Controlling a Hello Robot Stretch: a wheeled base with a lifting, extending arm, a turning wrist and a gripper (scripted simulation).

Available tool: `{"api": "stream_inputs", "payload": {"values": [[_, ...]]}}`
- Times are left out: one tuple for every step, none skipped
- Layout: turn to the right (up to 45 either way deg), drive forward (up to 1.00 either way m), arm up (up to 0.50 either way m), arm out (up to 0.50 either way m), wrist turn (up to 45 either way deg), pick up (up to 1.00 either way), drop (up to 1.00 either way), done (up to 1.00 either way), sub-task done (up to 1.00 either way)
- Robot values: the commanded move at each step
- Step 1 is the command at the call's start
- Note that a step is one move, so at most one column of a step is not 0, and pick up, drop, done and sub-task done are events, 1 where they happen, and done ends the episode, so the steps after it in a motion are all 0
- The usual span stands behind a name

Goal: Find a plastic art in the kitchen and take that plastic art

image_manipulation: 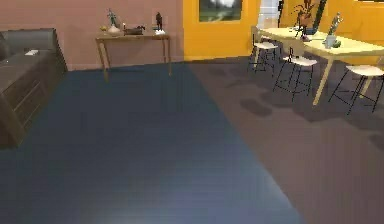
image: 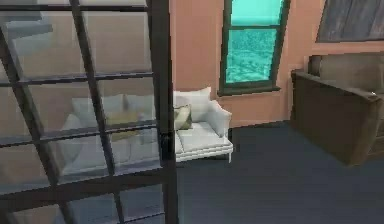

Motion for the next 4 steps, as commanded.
{"api": "stream_inputs", "payload": {"values": [[45.0, 0.0, 0.0, 0.0, 0.0, 0.0, 0.0, 0.0, 0.0], [45.0, 0.0, 0.0, 0.0, 0.0, 0.0, 0.0, 0.0, 0.0], [33.0, 0.0, 0.0, 0.0, 0.0, 0.0, 0.0, 0.0, 0.0], [0.0, 1.0, 0.0, 0.0, 0.0, 0.0, 0.0, 0.0, 0.0]]}}
